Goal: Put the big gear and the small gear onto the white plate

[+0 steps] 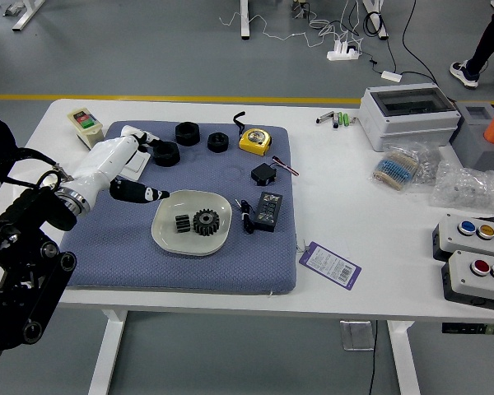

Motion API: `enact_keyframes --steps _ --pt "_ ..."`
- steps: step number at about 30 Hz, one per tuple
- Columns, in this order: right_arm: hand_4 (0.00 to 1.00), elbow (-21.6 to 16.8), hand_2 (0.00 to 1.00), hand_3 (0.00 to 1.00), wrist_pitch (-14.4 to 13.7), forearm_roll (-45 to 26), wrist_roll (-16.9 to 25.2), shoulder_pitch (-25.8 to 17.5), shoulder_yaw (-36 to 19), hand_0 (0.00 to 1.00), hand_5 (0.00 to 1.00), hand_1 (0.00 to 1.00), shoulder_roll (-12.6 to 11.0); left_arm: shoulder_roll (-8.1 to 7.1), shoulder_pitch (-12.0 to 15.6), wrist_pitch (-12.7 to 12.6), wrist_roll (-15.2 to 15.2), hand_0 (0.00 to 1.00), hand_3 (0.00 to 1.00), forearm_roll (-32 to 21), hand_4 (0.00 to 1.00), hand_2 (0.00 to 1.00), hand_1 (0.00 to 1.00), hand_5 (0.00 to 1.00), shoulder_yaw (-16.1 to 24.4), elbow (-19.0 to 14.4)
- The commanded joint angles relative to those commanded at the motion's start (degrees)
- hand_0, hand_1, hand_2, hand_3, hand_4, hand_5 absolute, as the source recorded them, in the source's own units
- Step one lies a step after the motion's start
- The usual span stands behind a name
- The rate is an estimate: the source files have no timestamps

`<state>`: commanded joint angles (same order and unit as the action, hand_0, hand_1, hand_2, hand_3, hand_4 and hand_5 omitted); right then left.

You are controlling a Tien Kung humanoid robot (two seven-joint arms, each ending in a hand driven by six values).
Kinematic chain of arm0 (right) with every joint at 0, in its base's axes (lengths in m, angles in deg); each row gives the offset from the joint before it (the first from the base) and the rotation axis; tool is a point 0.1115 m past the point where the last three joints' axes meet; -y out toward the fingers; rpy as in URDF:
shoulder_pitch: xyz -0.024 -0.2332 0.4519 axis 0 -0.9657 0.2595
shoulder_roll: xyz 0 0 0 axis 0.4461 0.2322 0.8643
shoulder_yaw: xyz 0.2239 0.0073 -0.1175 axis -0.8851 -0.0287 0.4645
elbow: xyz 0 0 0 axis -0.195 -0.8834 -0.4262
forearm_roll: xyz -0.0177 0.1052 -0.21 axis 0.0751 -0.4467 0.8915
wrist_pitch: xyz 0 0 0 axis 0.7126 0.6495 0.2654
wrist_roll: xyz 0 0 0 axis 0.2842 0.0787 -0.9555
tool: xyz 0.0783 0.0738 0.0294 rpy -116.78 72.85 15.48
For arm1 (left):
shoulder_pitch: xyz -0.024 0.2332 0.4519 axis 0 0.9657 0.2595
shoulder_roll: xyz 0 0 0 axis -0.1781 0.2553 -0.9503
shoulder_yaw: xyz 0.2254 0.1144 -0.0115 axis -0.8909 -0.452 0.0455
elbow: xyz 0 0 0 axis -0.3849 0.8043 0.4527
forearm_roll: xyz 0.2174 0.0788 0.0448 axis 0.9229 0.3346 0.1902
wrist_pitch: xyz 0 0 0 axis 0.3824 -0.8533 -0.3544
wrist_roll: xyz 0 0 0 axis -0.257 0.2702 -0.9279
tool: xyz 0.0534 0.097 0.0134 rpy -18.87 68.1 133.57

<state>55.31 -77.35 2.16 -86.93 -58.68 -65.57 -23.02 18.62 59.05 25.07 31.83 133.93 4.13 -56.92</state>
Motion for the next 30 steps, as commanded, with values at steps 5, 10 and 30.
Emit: enact_keyframes --steps 5,10,30 --pt "0.784 0.03 0.737 0.56 0.08 0.05 -0.03 -0.03 0.14 0.667 0.675 0.686 0.11 1.07 4.65 -0.72 -1.35 0.649 0.791 -8.0 0.846 0.807 0.752 0.218 6.08 -1.42" --pt "0.785 0.07 0.737 0.56 0.16 0.11 -0.07 -0.16 0.22 0.666 0.675 0.686 0.26 2.87 10.56 -3.1 -3.23 0.675 0.824 -17.66 0.817 0.827 0.747 0.282 11.36 -2.76" --pt "0.784 0.03 0.737 0.559 0.31 0.17 -0.15 -0.32 0.39 0.666 0.674 0.687 0.41 4.77 13.84 -8.62 -10.24 0.687 0.84 -44.65 0.79 0.844 0.741 0.513 14.88 1.53"
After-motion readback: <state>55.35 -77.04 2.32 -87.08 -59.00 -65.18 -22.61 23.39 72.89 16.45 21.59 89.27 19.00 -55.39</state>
